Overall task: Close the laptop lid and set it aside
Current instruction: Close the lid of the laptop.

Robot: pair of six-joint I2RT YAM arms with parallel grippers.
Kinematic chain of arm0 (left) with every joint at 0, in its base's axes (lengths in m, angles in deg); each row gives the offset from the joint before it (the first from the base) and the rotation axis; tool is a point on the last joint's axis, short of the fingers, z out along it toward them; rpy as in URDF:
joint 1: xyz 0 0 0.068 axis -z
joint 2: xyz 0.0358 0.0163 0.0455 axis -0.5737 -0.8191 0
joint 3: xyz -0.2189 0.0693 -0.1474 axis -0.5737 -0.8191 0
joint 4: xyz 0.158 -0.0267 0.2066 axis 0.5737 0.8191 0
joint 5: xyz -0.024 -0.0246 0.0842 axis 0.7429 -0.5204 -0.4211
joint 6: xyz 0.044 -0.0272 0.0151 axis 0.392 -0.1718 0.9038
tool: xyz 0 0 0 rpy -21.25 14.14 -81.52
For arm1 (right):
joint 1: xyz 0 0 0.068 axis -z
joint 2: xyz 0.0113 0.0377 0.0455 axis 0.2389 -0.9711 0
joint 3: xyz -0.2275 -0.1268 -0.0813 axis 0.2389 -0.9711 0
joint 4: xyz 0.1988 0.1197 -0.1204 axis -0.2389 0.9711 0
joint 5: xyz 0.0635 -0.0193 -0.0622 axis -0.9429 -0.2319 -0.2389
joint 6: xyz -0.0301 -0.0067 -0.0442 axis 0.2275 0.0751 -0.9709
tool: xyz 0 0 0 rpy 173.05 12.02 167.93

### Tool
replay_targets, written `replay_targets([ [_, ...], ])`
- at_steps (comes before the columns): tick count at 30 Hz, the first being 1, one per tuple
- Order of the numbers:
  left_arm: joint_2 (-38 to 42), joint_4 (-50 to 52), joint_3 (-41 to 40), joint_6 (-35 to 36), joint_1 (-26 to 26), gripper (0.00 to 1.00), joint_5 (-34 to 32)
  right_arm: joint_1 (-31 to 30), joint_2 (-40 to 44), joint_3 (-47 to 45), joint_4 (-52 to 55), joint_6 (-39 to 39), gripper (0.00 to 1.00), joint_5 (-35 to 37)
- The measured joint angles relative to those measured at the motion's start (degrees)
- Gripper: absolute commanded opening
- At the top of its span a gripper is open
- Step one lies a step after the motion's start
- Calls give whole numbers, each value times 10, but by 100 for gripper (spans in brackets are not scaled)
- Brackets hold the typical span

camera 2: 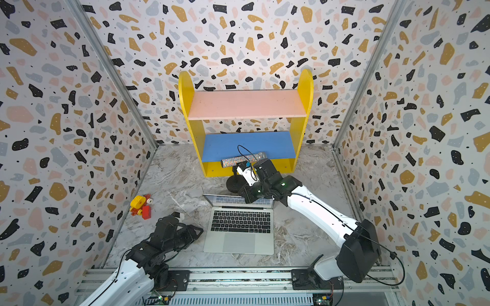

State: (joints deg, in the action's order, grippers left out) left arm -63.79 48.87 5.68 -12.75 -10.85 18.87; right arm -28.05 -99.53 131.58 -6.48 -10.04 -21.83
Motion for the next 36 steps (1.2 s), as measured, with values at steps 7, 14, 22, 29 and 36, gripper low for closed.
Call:
replay_targets([
  [7,4,30,25,17,0,22,-16,-2,0,-1,0,3,0,0],
  [14,4,52,33,31,0,11,-29,-8,0,-10,0,8,0,2],
  [22,4,64,36,37,0,5,-36,-17,0,-24,7,13,0,3],
  [29,4,68,36,41,0,4,-39,-21,0,-28,11,14,0,5],
  [36,4,70,36,41,0,4,-41,-24,0,-30,12,17,0,6],
])
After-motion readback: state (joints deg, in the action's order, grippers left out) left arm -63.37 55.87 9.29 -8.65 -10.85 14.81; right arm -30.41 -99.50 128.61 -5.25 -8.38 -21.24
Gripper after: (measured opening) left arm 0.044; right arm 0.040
